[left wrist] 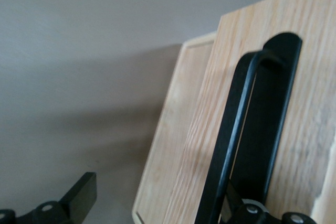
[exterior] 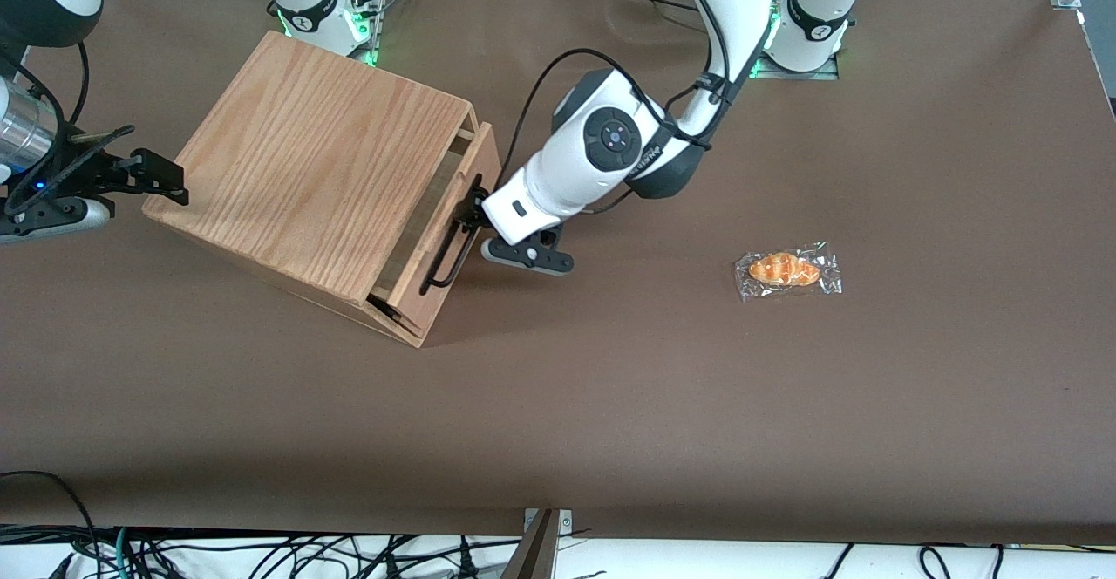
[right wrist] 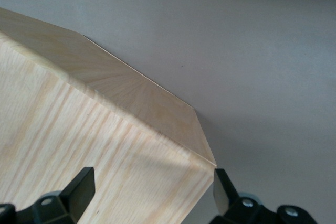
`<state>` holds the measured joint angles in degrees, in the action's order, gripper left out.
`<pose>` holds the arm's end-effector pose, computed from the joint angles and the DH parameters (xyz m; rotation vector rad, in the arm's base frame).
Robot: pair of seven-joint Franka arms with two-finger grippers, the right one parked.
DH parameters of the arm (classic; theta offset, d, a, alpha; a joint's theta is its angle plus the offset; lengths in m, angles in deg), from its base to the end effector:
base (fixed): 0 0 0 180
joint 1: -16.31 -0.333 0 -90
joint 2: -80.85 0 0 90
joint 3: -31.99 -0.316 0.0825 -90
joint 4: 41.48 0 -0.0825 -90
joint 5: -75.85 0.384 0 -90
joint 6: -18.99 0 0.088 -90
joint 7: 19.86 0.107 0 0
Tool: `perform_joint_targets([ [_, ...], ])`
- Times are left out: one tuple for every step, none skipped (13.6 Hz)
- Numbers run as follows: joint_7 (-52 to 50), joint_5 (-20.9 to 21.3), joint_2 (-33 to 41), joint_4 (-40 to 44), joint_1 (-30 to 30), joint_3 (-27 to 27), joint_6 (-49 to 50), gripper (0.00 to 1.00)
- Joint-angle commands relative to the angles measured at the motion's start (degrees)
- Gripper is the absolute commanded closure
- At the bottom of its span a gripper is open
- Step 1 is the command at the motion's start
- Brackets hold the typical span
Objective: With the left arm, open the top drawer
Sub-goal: 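Pull the handle with the left gripper, sliding the drawer out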
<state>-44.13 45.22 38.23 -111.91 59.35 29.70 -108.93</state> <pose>0.5707 -0.5238 0.3582 2.6377 -0.0319 -0.0266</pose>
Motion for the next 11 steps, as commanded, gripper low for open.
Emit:
perform_joint_targets([
  [0.27,1.79,-0.36,1.17,-1.38,-0.26,1.63,0.0],
  [0.45,1.79,-0.36,1.17,-1.64,-0.26,1.63,0.0],
  [0.54,1.79,-0.36,1.09,-1.99,-0.26,1.71,0.0],
  [0.54,1.79,-0.36,1.08,-2.35,-0.26,1.71,0.0],
  [0.54,1.79,-0.36,1.08,-2.87,-0.26,2.06,0.0],
  [0.62,1.79,-0.36,1.0,-3.49,-0.34,2.24,0.0],
  [0.71,1.88,-0.36,1.0,-3.93,-0.34,2.5,0.0],
  [0.8,1.88,-0.36,1.0,-4.71,-0.34,2.59,0.0],
  [2.02,1.8,-0.36,1.0,-5.16,-0.26,3.2,0.0],
  [2.81,1.79,-0.18,1.0,-5.86,-0.26,3.9,0.0],
  [2.82,1.79,-0.18,1.0,-6.13,-0.26,4.43,0.0],
])
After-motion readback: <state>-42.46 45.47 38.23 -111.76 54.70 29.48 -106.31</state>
